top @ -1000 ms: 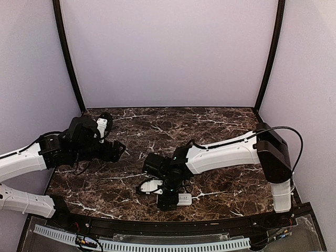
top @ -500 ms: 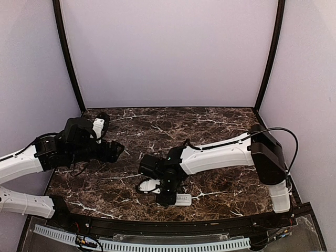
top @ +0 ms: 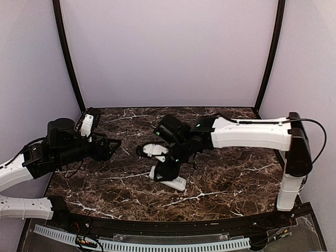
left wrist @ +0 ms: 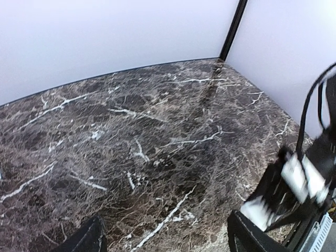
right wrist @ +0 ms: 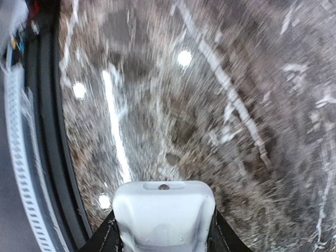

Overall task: Load the batteries into the remote control
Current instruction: Pick up the remote control from the center of the board, then pass from the right arm to the left

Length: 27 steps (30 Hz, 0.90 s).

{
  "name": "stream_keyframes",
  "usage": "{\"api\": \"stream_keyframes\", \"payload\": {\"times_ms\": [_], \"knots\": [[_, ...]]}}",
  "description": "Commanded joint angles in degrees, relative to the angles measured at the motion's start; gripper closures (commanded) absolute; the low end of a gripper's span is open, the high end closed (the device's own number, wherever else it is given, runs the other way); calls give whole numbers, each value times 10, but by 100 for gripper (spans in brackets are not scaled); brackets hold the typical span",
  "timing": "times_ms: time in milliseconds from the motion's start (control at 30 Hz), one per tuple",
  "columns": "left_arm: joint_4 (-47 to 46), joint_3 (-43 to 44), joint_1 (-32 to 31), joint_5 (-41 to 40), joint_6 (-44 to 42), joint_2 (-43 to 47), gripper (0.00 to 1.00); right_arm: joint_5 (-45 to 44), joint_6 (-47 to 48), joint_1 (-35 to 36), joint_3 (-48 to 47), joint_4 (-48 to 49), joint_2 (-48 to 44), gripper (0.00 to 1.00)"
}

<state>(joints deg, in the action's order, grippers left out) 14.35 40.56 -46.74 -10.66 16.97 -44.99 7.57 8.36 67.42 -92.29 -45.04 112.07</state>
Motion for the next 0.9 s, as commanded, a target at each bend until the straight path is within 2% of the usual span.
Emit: {"api": "stream_keyframes", "payload": {"times_ms": [0, 167, 300, 467, 633, 767, 867], "knots": [[-108, -13, -27, 87, -67, 27, 22, 138, -69, -64, 53, 192, -171, 84], [-206, 3, -103, 226, -137, -3, 17, 205, -143, -96, 162, 452, -307, 81], [-263, 65, -114, 311, -146, -56, 13, 236, -163, -97, 190, 572, -341, 81], [-268, 157, -115, 360, -155, -136, 10, 278, -191, -97, 176, 623, -340, 81], [-268, 224, -114, 373, -151, -190, 12, 283, -200, -97, 181, 640, -348, 82], [-288, 234, -114, 360, -137, -212, 23, 281, -204, -97, 189, 645, -353, 82], [-292, 240, -114, 365, -133, -225, 35, 280, -206, -97, 194, 645, -355, 82]]}}
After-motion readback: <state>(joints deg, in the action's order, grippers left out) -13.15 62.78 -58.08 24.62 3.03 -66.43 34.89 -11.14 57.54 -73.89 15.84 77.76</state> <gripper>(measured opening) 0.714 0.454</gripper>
